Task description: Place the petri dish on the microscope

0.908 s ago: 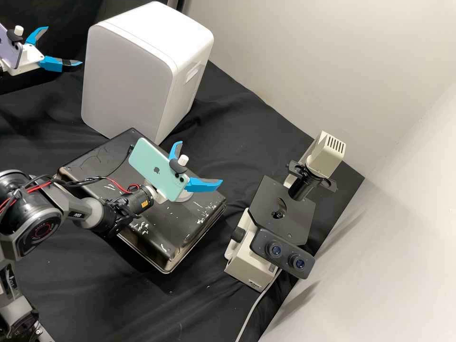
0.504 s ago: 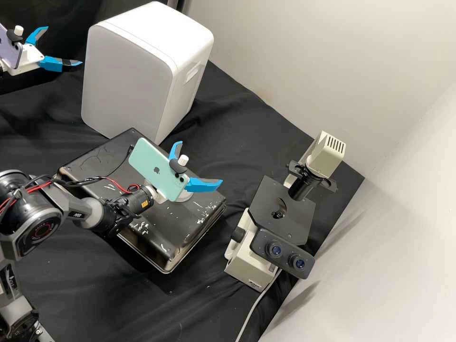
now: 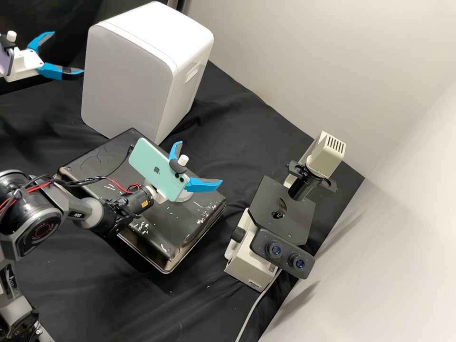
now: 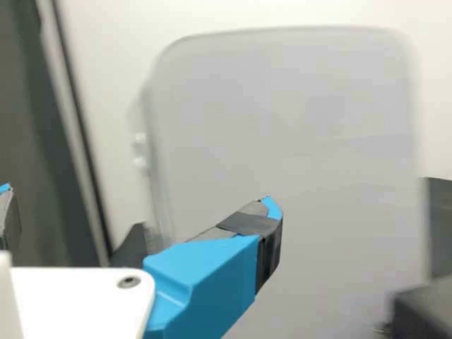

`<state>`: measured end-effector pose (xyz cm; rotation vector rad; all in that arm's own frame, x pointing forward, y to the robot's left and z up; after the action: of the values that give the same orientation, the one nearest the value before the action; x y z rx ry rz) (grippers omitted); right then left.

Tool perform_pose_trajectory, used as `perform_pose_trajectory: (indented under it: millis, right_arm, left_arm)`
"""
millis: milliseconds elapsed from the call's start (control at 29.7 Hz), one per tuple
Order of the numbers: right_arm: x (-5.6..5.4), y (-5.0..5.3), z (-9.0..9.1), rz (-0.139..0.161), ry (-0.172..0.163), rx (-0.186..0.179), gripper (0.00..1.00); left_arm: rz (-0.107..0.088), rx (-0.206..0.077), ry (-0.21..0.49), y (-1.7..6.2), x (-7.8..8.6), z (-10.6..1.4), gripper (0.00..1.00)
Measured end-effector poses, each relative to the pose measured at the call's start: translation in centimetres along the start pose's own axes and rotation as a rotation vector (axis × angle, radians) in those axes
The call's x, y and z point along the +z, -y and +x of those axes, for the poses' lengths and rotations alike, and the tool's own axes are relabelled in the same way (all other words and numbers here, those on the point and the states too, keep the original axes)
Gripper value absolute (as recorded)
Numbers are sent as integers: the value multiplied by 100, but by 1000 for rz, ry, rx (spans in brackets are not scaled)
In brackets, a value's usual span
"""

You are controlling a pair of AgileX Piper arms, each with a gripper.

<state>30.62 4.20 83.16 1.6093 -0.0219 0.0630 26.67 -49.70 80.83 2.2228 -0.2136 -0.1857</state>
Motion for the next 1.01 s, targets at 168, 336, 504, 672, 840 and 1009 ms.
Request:
perform_pose_trajectory:
  millis: [168, 336, 504, 672, 840, 1009]
  right_arm:
    - [0, 0, 0, 0, 0, 0, 100]
    - [0, 0, 0, 0, 0, 0, 100]
    - [0, 0, 0, 0, 0, 0, 100]
    - [1, 1, 0, 0, 2, -1, 100]
    - [1, 1, 0, 0, 2, -1, 100]
    - [1, 1, 0, 0, 2, -1, 100]
  left_arm:
    - [9, -11, 95, 136, 143, -192, 100]
    - [7, -57, 225, 293, 327, -418, 100]
    - [17, -110, 332, 388, 481, -632, 100]
    - [23, -129, 398, 416, 568, -790, 100]
    - [28, -133, 442, 418, 615, -914, 100]
    - [21, -135, 479, 426, 657, -1001, 100]
